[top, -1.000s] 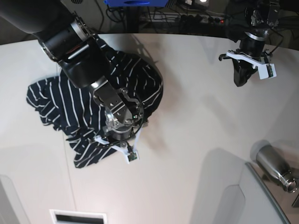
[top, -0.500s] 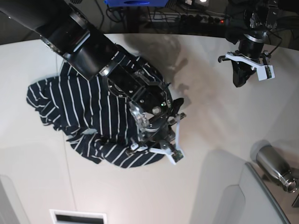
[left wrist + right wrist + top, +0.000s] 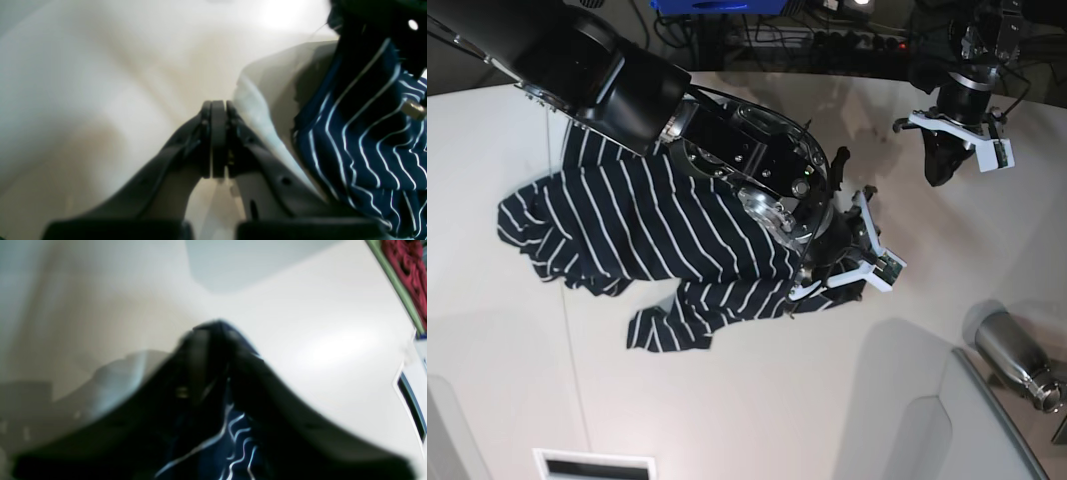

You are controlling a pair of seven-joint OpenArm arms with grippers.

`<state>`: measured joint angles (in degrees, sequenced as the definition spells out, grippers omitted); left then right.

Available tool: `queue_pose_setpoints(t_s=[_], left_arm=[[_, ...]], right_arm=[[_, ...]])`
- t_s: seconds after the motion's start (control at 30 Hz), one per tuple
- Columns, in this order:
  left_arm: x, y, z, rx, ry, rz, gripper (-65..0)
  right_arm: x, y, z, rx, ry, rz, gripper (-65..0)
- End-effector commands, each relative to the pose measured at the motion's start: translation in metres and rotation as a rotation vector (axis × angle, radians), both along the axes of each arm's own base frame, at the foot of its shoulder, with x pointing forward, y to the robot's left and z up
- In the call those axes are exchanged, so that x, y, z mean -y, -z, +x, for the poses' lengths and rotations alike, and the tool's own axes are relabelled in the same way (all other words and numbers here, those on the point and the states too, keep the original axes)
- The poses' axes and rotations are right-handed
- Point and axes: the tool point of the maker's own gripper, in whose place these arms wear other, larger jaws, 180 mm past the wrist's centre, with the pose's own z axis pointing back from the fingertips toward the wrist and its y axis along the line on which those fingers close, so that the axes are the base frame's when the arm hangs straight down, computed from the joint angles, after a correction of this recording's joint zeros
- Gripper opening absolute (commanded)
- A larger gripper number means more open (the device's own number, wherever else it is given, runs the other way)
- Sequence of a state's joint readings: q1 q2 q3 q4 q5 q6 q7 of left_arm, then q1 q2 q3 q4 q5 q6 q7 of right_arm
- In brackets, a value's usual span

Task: Layout the t-shirt on the table in an organized manner, then fold the t-shirt properly
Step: 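Drag the held fabric with the right gripper across the table, release, then grasp shirt edges with both grippers and spread them apart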

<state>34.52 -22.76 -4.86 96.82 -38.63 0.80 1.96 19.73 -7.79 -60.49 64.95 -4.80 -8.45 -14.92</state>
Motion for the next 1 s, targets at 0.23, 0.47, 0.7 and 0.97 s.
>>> queue_pose_setpoints(t_s=[0.23, 0.47, 0.7, 0.97], left_arm=[[0.06, -0.003, 0.017, 0.039, 0.145, -0.078, -65.0], [0.136, -0.002, 0.064, 0.092, 0.341, -0.073, -65.0], [0.179, 0.055, 0.086, -0.153, 0.366, -0.007, -65.0], [0.21, 0.066, 0.051, -0.299, 0.488, -0.016, -65.0]], right_arm=[[0.132, -0.035, 0.08, -0.05, 0.435, 0.087, -27.5], [0.31, 0.004, 0.076, -0.206, 0.892, 0.068, -49.7], [0.384, 0.021, 0.037, -0.225, 1.029, 0.006, -62.0], [0.414, 0.01, 0.027, -0.2, 1.113, 0.036, -62.0]])
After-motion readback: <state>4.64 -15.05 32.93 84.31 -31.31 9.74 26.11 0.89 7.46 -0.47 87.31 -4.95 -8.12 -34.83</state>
